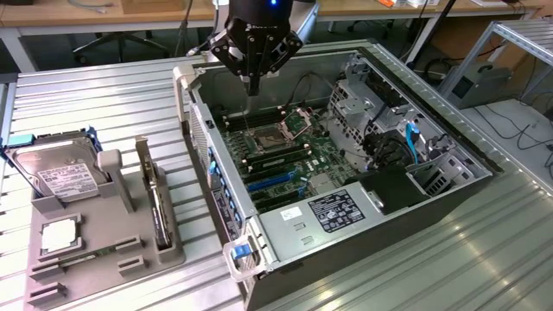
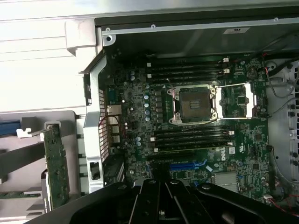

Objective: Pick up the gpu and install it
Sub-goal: 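Reach for the gpu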

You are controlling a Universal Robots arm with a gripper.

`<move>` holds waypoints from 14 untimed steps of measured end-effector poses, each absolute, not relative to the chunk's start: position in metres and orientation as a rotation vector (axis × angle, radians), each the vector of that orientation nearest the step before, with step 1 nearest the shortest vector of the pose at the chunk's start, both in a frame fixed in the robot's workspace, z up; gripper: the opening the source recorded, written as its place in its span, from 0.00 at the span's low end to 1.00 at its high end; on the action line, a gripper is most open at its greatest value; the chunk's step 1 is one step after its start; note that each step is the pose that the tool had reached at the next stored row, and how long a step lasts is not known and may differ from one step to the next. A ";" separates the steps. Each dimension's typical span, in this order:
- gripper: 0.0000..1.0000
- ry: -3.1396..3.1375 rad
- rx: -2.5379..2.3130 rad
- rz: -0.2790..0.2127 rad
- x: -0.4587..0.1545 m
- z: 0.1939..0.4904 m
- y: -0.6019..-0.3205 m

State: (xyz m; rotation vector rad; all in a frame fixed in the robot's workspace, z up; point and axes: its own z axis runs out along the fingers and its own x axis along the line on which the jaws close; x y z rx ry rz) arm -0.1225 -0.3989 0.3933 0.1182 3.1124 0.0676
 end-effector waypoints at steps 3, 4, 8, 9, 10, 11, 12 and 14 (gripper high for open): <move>0.11 3.112 0.118 0.068 -0.128 0.393 -0.399; 0.11 3.113 0.118 0.068 -0.130 0.393 -0.399; 0.11 3.113 0.118 0.068 -0.148 0.393 -0.399; 0.11 3.112 0.118 0.068 -0.153 0.393 -0.399; 0.11 3.112 0.118 0.068 -0.157 0.393 -0.399; 0.11 3.112 0.118 0.068 -0.160 0.393 -0.399; 0.11 3.112 0.118 0.068 -0.166 0.393 -0.399; 0.11 3.113 0.118 0.068 -0.176 0.393 -0.399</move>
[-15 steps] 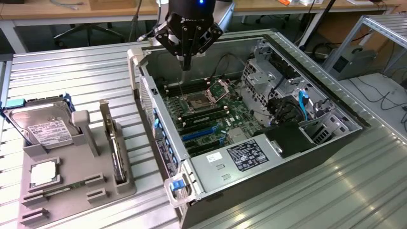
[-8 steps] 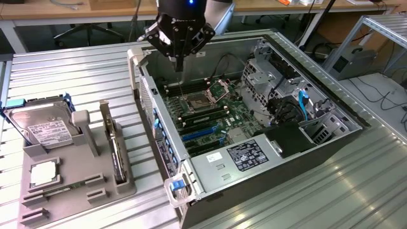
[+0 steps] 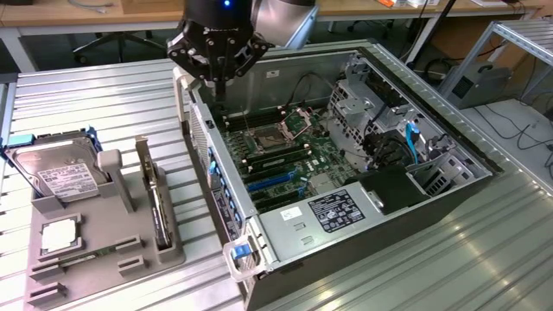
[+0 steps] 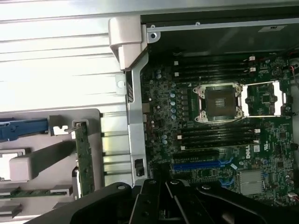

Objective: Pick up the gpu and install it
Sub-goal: 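Reach for the gpu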

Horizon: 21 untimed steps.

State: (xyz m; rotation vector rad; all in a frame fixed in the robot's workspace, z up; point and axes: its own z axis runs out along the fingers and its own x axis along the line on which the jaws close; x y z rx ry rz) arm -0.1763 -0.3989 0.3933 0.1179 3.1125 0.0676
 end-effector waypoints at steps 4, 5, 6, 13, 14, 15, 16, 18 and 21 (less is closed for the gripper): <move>0.11 3.112 0.118 0.068 -0.202 0.393 -0.399; 0.11 3.113 0.118 0.068 -0.206 0.393 -0.399; 0.11 3.113 0.118 0.068 -0.209 0.393 -0.399; 0.11 3.113 0.118 0.068 -0.232 0.393 -0.399; 0.11 3.113 0.118 0.068 -0.235 0.393 -0.399; 0.11 3.113 0.118 0.068 -0.240 0.393 -0.399; 0.11 3.112 0.118 0.068 -0.244 0.393 -0.399; 0.11 3.112 0.118 0.068 -0.253 0.392 -0.399; 0.11 3.113 0.118 0.068 -0.267 0.392 -0.399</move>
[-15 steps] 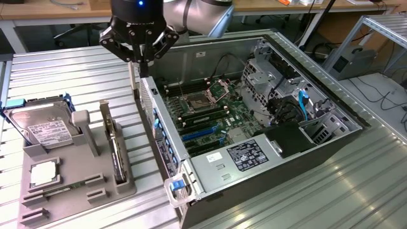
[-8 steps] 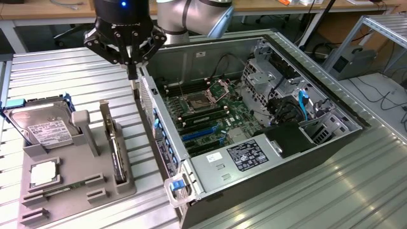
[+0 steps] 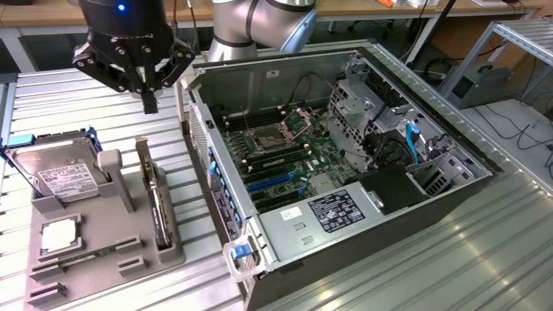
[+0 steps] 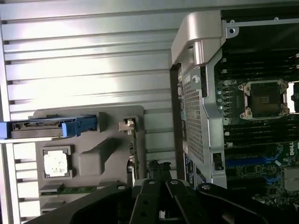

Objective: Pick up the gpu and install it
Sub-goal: 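Reach for the gpu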

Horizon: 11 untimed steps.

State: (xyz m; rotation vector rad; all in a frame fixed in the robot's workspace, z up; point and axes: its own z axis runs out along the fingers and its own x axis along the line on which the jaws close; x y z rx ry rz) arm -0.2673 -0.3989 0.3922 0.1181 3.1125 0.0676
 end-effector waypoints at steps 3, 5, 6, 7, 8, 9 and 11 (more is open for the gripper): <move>0.11 3.113 0.118 0.068 -0.280 0.392 -0.399; 0.11 3.112 0.118 0.068 -0.287 0.392 -0.399; 0.11 3.112 0.118 0.068 -0.289 0.392 -0.399; 0.11 3.112 0.118 0.068 -0.291 0.392 -0.399; 0.11 3.112 0.118 0.068 -0.292 0.392 -0.399; 0.11 3.112 0.118 0.068 -0.293 0.392 -0.399; 0.11 3.112 0.118 0.068 -0.293 0.392 -0.399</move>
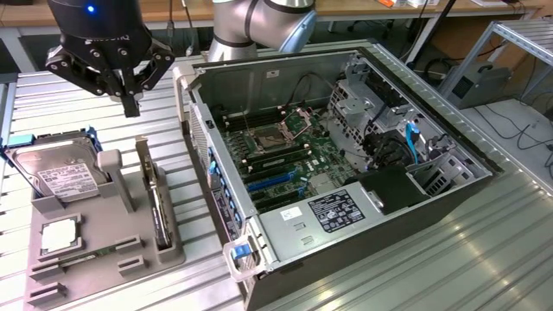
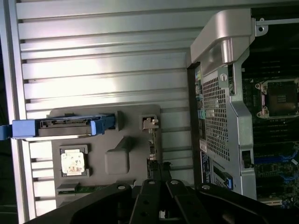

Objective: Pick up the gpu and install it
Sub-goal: 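Reach for the gpu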

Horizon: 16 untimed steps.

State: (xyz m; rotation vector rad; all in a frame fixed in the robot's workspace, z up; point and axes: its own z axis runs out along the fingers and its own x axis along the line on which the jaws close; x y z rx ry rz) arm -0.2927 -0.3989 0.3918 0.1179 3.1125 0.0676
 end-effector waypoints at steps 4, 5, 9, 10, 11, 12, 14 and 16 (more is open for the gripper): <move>0.11 3.113 0.118 0.068 -0.293 0.392 -0.400; 0.11 3.113 0.118 0.068 -0.293 0.392 -0.401; 0.11 3.113 0.118 0.068 -0.293 0.392 -0.407; 0.11 3.112 0.118 0.068 -0.293 0.392 -0.409; 0.11 3.113 0.118 0.068 -0.293 0.392 -0.410; 0.11 3.113 0.118 0.068 -0.293 0.392 -0.412; 0.11 3.113 0.118 0.068 -0.293 0.392 -0.415; 0.11 3.113 0.118 0.068 -0.294 0.392 -0.419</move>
